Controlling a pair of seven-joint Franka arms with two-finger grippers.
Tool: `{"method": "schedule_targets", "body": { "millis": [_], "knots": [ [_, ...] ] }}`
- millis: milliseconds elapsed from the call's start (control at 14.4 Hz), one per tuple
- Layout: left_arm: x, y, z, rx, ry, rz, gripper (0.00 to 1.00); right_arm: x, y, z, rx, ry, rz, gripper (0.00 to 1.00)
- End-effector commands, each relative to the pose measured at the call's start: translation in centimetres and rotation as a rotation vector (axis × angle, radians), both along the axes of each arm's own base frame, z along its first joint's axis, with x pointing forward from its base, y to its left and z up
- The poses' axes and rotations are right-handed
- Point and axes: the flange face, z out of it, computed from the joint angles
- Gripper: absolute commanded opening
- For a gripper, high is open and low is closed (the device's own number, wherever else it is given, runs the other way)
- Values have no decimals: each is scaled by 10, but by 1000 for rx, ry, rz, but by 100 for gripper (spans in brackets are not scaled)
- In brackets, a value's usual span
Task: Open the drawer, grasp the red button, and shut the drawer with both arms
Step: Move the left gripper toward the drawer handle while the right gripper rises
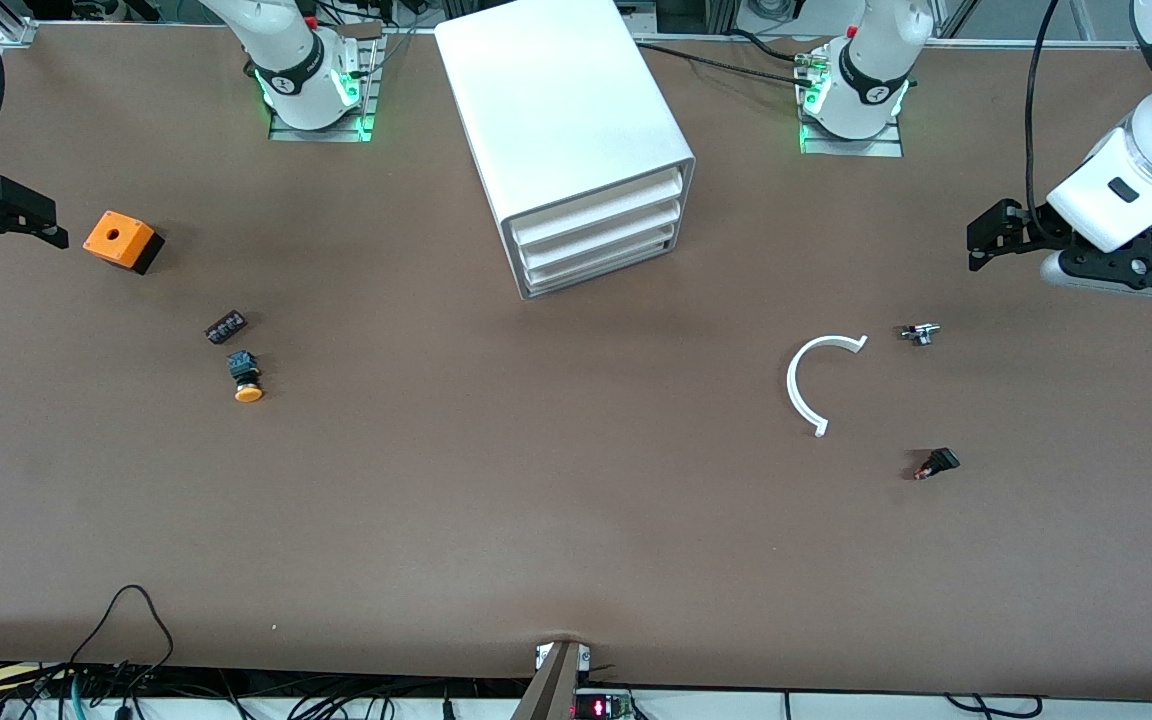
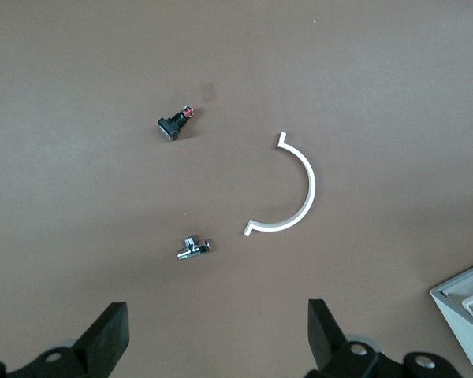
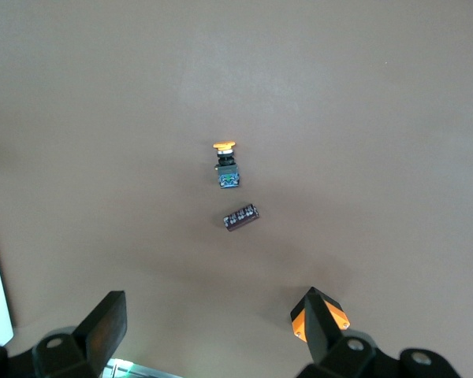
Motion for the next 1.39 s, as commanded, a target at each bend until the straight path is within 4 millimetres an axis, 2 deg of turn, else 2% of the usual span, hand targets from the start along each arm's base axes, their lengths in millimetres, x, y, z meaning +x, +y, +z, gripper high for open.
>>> {"method": "schedule_targets", "body": {
  "millis": [0, 416, 970, 1109, 1178, 1248, 1317],
  "knots": [
    [10, -3, 6, -15, 19, -16, 100, -6, 7, 3, 2, 0, 18, 100],
    [16, -5, 2, -75, -16, -8, 100, -6, 7, 4, 3, -2, 18, 100],
    [11, -7, 0, -72, -1, -10, 100, 6, 7, -16, -3, 19, 0, 100],
    [8, -8, -3, -69, 39, -13, 100, 14, 9, -32, -3, 44, 3, 100],
    [8, -7, -3, -69, 41, -13, 100, 22, 22, -45, -6, 63, 26, 100],
    [8, -9, -4, -68, 44, -16, 100, 30, 32, -47, -11, 62, 45, 100],
    [7, -13, -7, -67, 59, -22, 100, 37, 35, -56, -10, 74, 49, 100]
  ]
}}
